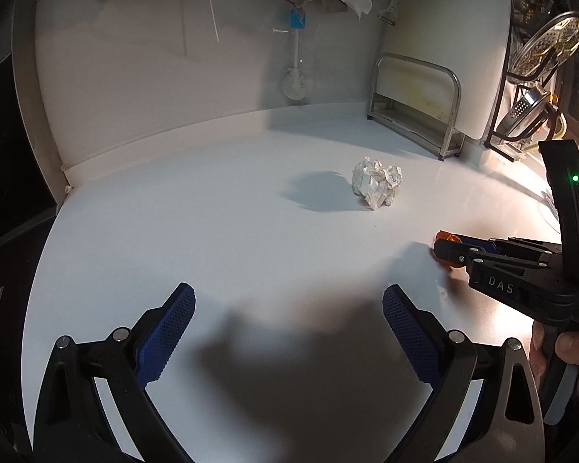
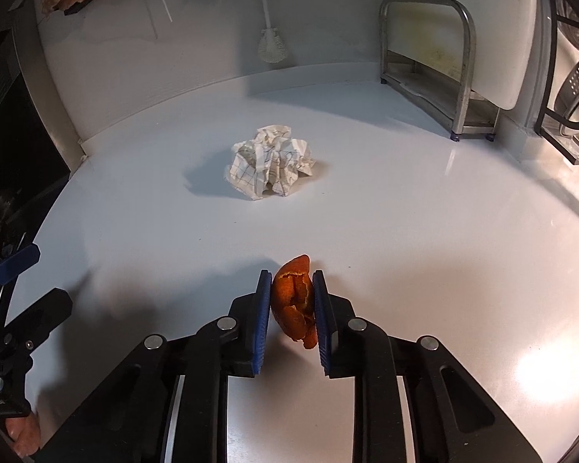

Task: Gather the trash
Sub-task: 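Grasp the crumpled paper with the left tool while the right tool holds the peel, then carry paper and peel over the bin and open both tools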

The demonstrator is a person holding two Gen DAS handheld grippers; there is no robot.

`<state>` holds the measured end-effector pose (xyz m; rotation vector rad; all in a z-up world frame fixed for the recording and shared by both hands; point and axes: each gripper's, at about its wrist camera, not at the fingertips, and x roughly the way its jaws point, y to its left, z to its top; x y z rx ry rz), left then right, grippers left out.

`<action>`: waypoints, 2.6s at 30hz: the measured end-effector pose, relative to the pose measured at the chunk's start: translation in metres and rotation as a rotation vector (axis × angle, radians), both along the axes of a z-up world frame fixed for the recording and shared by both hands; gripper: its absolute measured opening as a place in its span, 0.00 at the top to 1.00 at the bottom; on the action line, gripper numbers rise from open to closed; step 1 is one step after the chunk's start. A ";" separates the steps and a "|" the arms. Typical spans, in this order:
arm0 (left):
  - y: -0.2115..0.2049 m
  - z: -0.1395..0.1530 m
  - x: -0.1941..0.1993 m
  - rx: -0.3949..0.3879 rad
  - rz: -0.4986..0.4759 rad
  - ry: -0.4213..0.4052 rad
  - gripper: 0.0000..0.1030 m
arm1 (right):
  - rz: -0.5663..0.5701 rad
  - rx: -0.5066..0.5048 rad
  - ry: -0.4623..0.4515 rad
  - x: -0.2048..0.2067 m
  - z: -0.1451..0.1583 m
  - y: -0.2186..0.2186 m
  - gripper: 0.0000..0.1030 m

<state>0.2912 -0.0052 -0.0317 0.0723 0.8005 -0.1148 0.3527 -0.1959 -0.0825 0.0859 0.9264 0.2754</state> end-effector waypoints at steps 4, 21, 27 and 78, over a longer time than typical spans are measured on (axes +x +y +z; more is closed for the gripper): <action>-0.018 0.001 0.015 -0.036 -0.029 0.020 0.07 | -0.031 0.048 -0.027 -0.002 0.008 -0.017 0.80; -0.094 -0.016 0.105 0.067 0.029 0.024 0.07 | -0.234 0.157 -0.036 0.008 0.014 -0.100 0.80; -0.103 -0.021 0.127 0.080 0.036 0.044 0.07 | -0.230 0.189 -0.028 0.007 0.014 -0.102 0.80; -0.071 0.035 -0.134 0.095 -0.146 -0.086 0.60 | -0.320 0.123 -0.109 -0.238 0.052 -0.084 0.80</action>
